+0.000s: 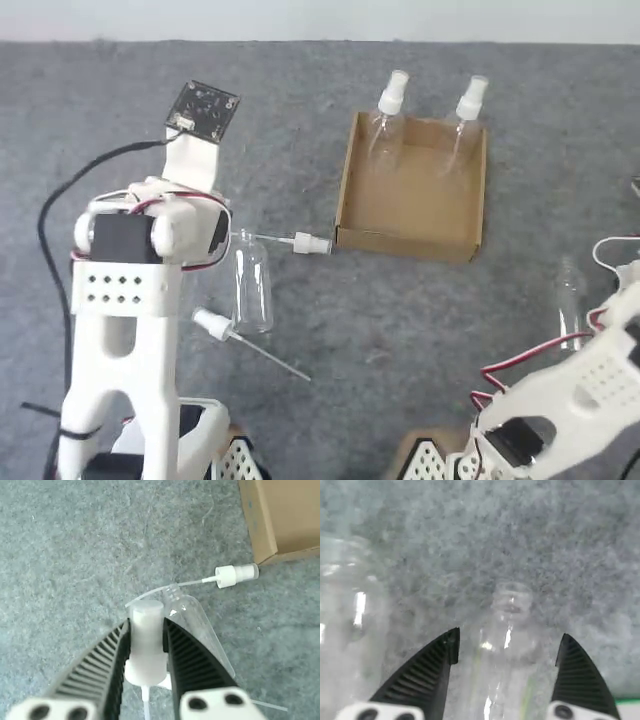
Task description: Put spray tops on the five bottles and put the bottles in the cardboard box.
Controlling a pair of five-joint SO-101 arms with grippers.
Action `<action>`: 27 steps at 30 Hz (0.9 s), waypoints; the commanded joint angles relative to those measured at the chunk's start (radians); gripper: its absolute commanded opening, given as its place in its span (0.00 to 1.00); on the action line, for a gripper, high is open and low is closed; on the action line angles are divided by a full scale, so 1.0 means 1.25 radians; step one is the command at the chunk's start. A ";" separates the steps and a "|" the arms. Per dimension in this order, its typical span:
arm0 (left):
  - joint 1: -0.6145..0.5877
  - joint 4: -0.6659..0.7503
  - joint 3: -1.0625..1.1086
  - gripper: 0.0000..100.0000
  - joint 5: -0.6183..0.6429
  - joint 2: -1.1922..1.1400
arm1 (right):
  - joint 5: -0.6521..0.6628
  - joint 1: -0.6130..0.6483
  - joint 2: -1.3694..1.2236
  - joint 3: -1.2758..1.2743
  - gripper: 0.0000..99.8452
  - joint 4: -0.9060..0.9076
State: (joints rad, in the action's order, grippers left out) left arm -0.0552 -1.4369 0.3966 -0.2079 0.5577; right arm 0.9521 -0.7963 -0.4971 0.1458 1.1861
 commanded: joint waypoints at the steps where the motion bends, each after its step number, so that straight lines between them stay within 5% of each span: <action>1: -0.005 0.015 -0.002 0.01 -0.010 0.036 | 0.007 -0.021 -0.029 0.092 0.24 0.009; 7: -0.005 0.015 -0.002 0.01 -0.007 0.037 | 0.007 -0.023 -0.056 0.110 0.04 0.009; 14: -0.006 0.015 -0.008 0.01 0.004 0.039 | -0.079 0.044 0.053 0.254 0.03 0.181; 27: -0.071 0.017 -0.007 0.01 0.042 0.286 | -0.366 0.569 0.461 0.282 0.03 0.364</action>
State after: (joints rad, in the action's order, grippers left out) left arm -0.1350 -1.4369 0.3997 -0.1680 0.8600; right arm 0.5715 -0.2685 -0.0798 0.4358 1.5927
